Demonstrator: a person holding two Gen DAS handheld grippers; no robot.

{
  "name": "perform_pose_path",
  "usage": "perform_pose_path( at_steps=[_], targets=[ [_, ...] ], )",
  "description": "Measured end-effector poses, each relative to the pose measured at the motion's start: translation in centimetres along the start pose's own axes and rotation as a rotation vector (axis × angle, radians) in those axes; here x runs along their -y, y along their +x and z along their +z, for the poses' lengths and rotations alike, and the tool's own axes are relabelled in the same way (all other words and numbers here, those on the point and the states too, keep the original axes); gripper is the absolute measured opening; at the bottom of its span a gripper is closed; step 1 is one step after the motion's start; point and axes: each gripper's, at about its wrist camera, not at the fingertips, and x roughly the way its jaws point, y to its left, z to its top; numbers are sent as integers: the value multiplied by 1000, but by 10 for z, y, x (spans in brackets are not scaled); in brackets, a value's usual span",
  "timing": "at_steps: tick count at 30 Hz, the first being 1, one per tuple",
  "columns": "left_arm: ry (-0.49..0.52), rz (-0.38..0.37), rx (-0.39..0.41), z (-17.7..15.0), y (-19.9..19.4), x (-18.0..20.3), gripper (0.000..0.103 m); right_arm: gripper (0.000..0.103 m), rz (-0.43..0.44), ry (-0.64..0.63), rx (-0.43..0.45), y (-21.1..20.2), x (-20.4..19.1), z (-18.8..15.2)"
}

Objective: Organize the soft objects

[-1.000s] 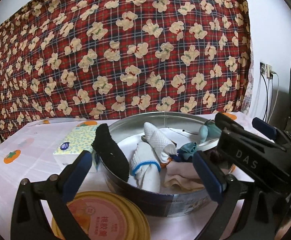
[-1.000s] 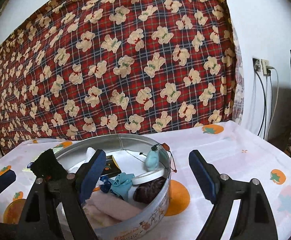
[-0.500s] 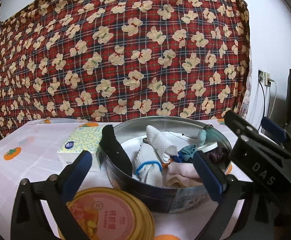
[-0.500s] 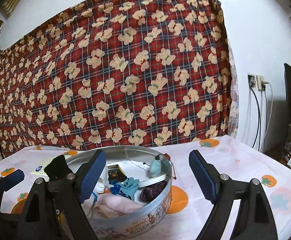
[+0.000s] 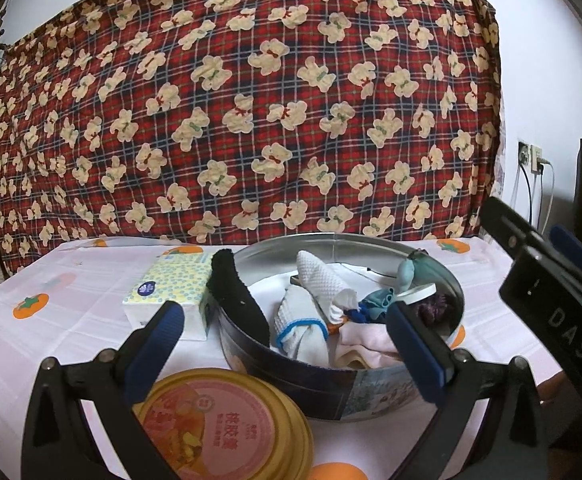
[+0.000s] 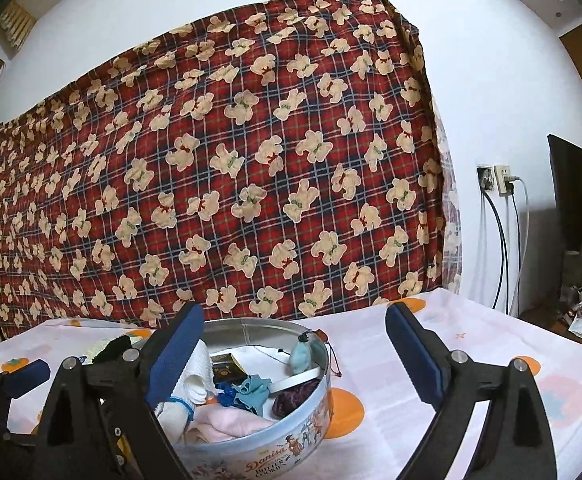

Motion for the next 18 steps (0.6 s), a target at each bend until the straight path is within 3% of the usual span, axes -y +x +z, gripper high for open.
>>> perform_pose_path(
  at_steps=[18],
  targets=[
    [-6, 29, 0, -2, 1, -2, 102, 95, 13, -11, 15, -5, -3, 1]
  ],
)
